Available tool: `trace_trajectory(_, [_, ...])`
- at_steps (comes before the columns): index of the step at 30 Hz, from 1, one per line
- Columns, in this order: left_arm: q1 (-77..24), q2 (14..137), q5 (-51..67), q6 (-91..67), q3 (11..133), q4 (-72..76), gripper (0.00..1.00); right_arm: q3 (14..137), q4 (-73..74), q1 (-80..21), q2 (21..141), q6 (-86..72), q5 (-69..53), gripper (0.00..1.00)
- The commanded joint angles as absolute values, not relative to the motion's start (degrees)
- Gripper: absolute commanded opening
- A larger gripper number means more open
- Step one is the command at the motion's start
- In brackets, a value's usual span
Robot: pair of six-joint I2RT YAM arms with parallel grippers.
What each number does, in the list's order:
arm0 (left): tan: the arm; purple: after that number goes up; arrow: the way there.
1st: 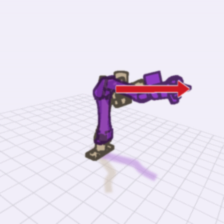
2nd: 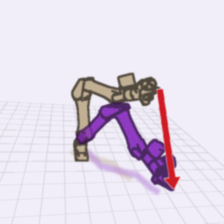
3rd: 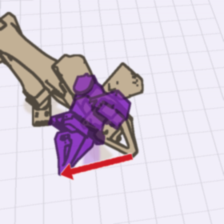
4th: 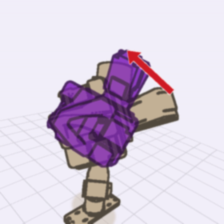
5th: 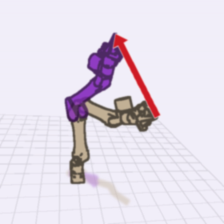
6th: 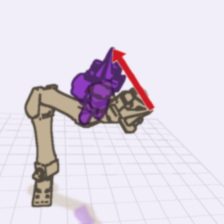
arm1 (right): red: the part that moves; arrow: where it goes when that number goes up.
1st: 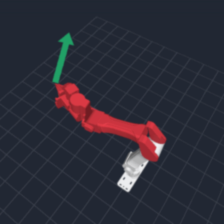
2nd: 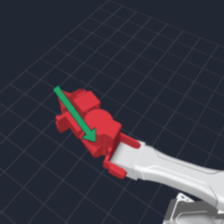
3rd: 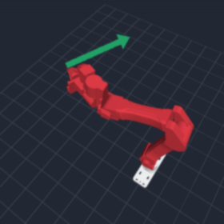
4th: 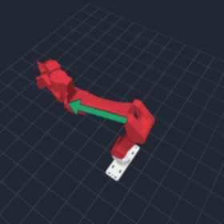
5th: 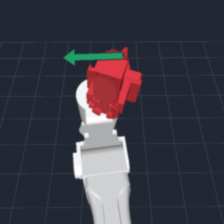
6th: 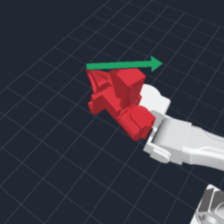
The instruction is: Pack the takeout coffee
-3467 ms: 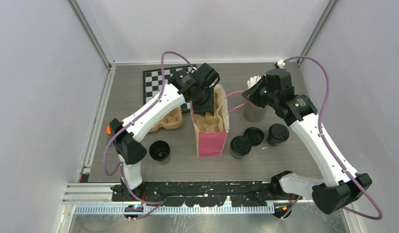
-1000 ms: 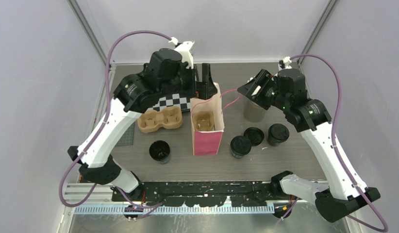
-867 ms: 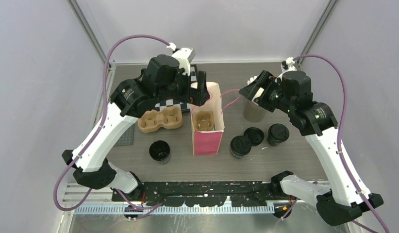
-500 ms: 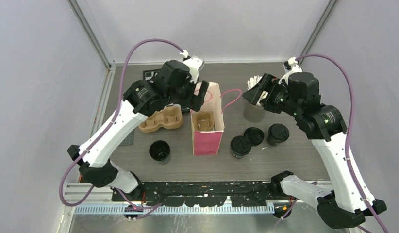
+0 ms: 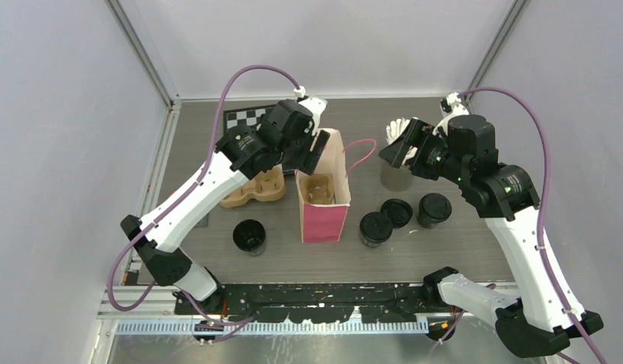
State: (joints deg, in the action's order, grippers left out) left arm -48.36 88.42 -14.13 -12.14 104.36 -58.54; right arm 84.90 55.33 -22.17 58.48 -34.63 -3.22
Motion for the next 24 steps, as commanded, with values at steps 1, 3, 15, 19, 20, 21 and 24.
trace_trajectory(1, [-47.64, 87.62, -17.08, -15.13, 106.5, -57.03, 0.66, 81.68, 53.06, -22.56, 56.54, -38.24, -6.13, 0.79])
trace_trajectory(3, [-47.13, 87.25, -15.8, -17.46, 106.11, -56.92, 0.62, 79.97, 52.06, -22.8, 55.6, -39.79, -6.63, 0.76])
trace_trajectory(15, [-39.37, 78.03, -0.99, -33.5, 93.61, -46.06, 0.35, 78.09, 46.69, -37.38, 57.84, -45.41, 5.46, 0.73])
trace_trajectory(19, [-38.87, 78.07, 1.23, -32.27, 94.26, -46.68, 0.37, 80.0, 44.39, -37.58, 60.46, -46.63, 8.35, 0.73])
trace_trajectory(20, [-38.89, 78.07, 1.65, -31.85, 94.59, -46.86, 0.38, 80.7, 43.98, -37.59, 61.07, -46.7, 9.0, 0.73])
trace_trajectory(21, [-38.85, 78.06, 1.96, -31.61, 94.81, -46.92, 0.39, 81.49, 43.38, -37.58, 61.64, -46.56, 9.36, 0.73])
trace_trajectory(24, [-38.86, 77.89, 2.9, -30.6, 95.2, -46.77, 0.4, 83.81, 42.63, -37.59, 63.49, -46.85, 10.17, 0.75])
